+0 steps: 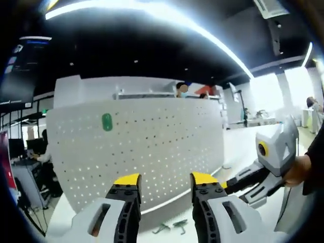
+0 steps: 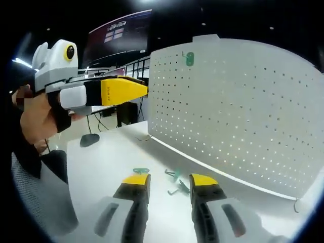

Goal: Insert the hook assembly into the mounting plate slot until the hook locks in place.

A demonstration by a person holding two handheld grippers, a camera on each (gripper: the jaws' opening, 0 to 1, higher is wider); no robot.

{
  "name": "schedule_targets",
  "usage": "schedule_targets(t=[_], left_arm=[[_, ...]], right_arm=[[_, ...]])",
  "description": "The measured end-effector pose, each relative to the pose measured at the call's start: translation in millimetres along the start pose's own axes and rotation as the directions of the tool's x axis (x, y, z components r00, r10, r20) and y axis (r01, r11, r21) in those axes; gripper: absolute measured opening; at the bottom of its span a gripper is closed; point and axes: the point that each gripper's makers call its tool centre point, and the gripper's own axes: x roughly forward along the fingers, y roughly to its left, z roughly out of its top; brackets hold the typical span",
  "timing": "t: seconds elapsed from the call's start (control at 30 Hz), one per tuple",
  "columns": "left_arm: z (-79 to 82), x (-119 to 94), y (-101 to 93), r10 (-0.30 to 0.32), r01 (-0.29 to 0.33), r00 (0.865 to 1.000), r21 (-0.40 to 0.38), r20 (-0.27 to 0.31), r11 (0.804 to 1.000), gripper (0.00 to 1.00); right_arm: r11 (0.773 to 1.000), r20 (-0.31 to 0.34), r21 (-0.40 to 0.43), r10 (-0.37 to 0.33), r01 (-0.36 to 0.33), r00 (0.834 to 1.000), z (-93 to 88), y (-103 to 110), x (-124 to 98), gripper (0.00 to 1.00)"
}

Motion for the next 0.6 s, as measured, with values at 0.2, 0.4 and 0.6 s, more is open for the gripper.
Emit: schedule_targets(t=[0.2,0.4,0.6], left_arm=[[0.9,1,-0.5,-0.004,0.004,1.000,-0.026,0.006,1.000,0.54],[-0.1,1,1.4,0.002,-0.002,1.000,-0.036,0.004,0.999,0.58],[-1.8,-1,11.8,0.030,-0.030,1.000,-0.039,0.001,0.999,0.57]], right_arm=[[0.999,-0.023,-0.050,0.009,-0.010,1.000,0.2,-5,7,0.29],[0.997,-0.050,-0.075,0.024,-0.028,0.998,-4.5,-7,19,0.29],[0.993,-0.090,-0.108,0.035,-0.045,0.995,-14.3,-11,34,0.28]])
